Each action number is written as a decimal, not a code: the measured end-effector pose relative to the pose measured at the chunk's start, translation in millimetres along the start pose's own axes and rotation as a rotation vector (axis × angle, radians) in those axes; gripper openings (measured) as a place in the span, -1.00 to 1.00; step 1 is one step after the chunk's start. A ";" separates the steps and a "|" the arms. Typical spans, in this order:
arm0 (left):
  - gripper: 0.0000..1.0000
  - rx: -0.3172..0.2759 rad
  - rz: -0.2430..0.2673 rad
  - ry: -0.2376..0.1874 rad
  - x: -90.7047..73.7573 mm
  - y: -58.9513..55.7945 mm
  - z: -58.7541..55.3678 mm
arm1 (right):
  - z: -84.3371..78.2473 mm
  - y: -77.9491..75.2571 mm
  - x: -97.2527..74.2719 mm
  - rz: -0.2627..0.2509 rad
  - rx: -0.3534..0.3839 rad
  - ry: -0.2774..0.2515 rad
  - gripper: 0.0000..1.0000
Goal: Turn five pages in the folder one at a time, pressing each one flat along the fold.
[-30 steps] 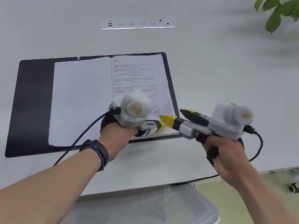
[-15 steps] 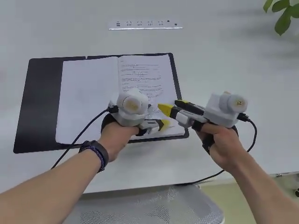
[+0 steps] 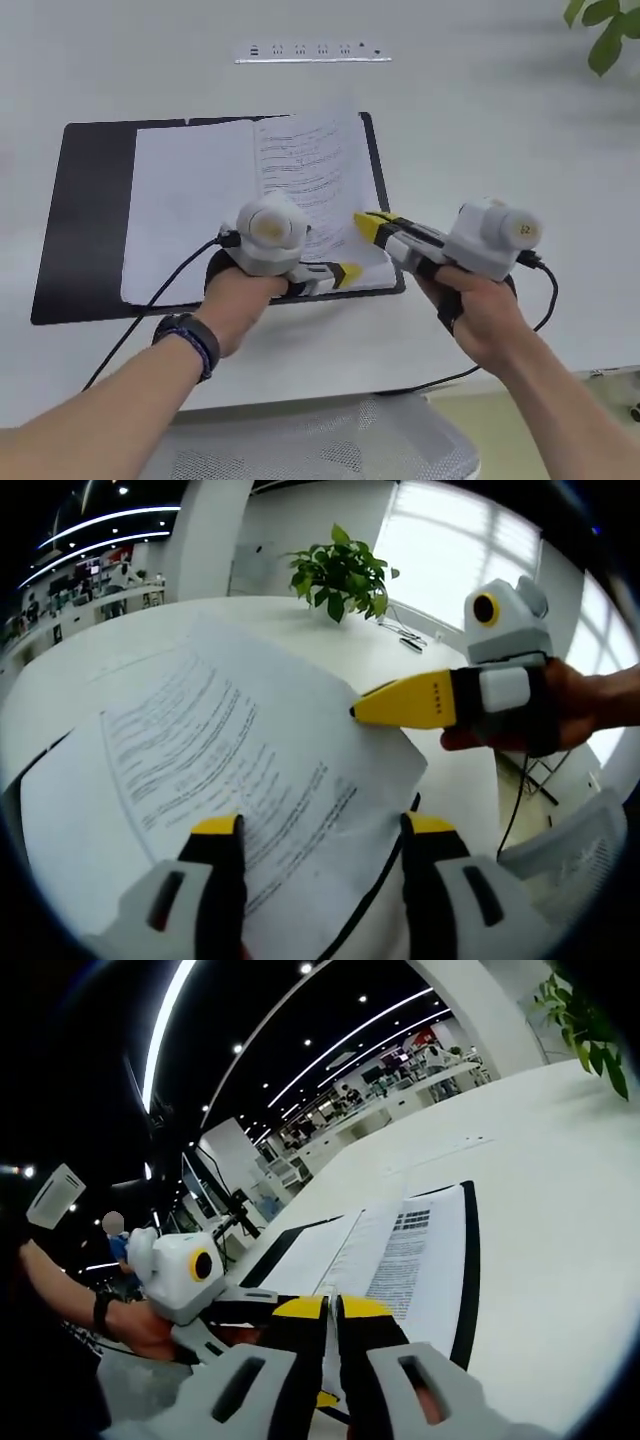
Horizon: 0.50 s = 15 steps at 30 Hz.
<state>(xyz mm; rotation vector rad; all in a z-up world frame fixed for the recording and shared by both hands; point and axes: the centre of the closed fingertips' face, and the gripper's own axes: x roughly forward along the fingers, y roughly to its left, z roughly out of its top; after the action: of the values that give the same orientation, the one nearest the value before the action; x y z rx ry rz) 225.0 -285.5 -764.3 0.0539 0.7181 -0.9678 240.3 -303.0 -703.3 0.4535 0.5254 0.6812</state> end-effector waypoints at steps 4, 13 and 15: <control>0.31 -0.008 0.019 -0.014 -10.5 -1.3 0.8 | -0.2 5.7 2.1 0.013 -0.002 0.002 -0.99; 0.34 -0.007 0.053 -0.034 -32.2 -1.2 -7.0 | 2.9 22.1 10.0 0.050 -0.019 0.009 -1.00; 0.36 0.019 0.052 -0.022 -33.9 -0.1 -10.8 | 2.2 25.2 12.1 0.057 -0.022 0.012 -1.00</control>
<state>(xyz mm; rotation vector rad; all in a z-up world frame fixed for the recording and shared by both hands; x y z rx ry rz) 207.0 -256.9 -752.9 0.0779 0.6841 -0.9245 237.7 -277.8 -691.4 0.4454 0.5172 0.7444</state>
